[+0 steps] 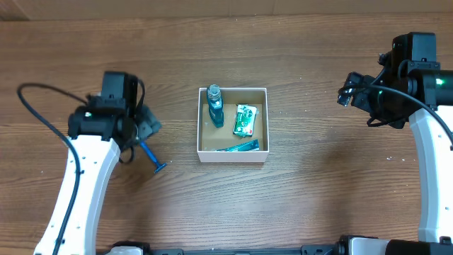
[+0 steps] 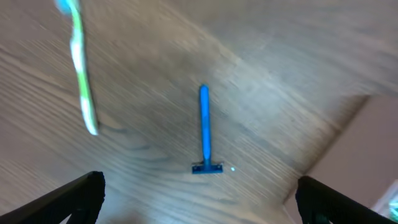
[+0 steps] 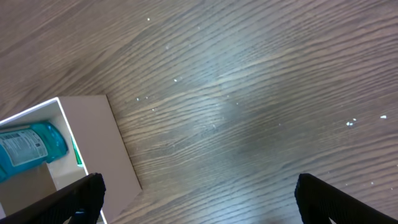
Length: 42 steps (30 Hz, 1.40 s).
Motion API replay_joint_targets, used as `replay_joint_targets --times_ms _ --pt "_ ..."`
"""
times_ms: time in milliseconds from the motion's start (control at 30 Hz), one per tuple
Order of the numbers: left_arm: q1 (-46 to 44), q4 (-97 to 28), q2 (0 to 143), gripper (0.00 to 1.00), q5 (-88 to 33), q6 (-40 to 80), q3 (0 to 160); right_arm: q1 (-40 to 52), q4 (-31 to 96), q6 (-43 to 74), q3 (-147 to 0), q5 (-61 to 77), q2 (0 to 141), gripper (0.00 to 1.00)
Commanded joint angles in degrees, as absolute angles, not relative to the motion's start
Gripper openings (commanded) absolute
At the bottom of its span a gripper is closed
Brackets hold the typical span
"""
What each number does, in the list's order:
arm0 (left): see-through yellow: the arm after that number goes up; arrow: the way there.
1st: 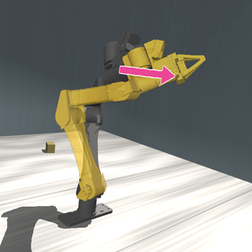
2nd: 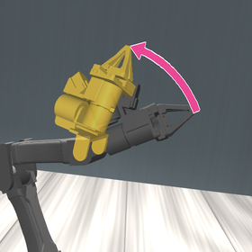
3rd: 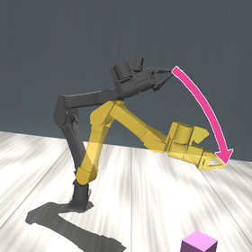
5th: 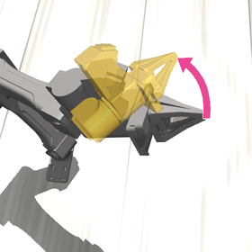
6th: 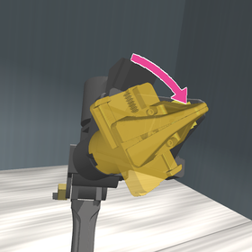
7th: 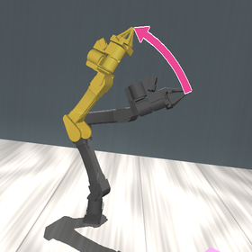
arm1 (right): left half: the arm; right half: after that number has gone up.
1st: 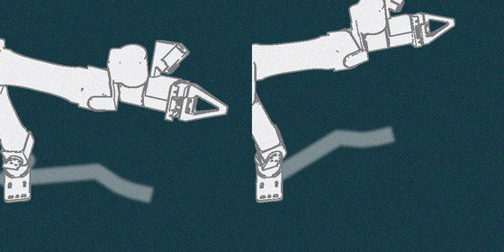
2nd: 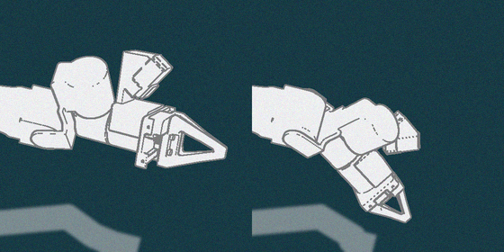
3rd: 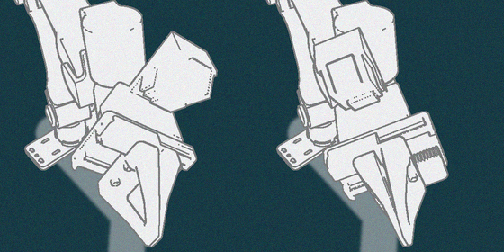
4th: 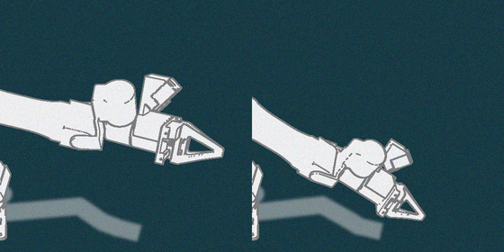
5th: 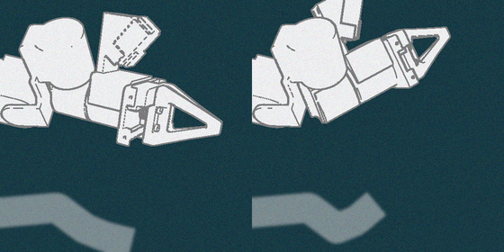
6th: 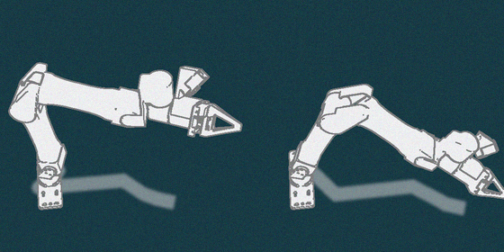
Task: Pack container
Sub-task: 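Grasp the blue razor with the left gripper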
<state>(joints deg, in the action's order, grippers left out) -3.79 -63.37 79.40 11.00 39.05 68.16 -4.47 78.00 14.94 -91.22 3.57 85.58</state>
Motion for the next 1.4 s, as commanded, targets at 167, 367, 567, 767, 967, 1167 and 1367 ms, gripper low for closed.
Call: replay_joint_targets --times_ms 167,367,567,767,967,1167,1367 --pt "-0.4 -48.6 89.4 1.00 2.4 37.2 54.6 -4.6 77.9 14.5 -91.1 3.1 85.3 1.00" --pt "-0.4 -43.6 97.6 1.00 -2.9 37.3 54.6 -4.6 77.9 14.5 -91.1 3.1 85.3 1.00" --pt "-0.4 -44.6 99.9 0.92 -3.0 37.3 54.6 -4.6 77.9 14.5 -91.1 3.1 85.3 1.00" --pt "-0.4 -46.5 99.9 0.22 -3.0 37.3 54.6 -4.6 77.9 14.5 -91.1 3.1 85.3 1.00" --pt "-0.4 -46.8 99.8 0.04 -3.0 36.9 54.6 -4.6 77.9 14.5 -91.1 3.1 85.3 1.00" --pt "-1.1 -52.9 95.4 0.04 -1.0 31.6 62.3 -4.6 77.9 14.5 -91.1 3.1 85.3 1.00" --pt "-11.5 -55.4 85.0 0.04 2.7 20.8 75.0 -4.6 77.6 14.5 -91.1 3.1 85.3 1.00"
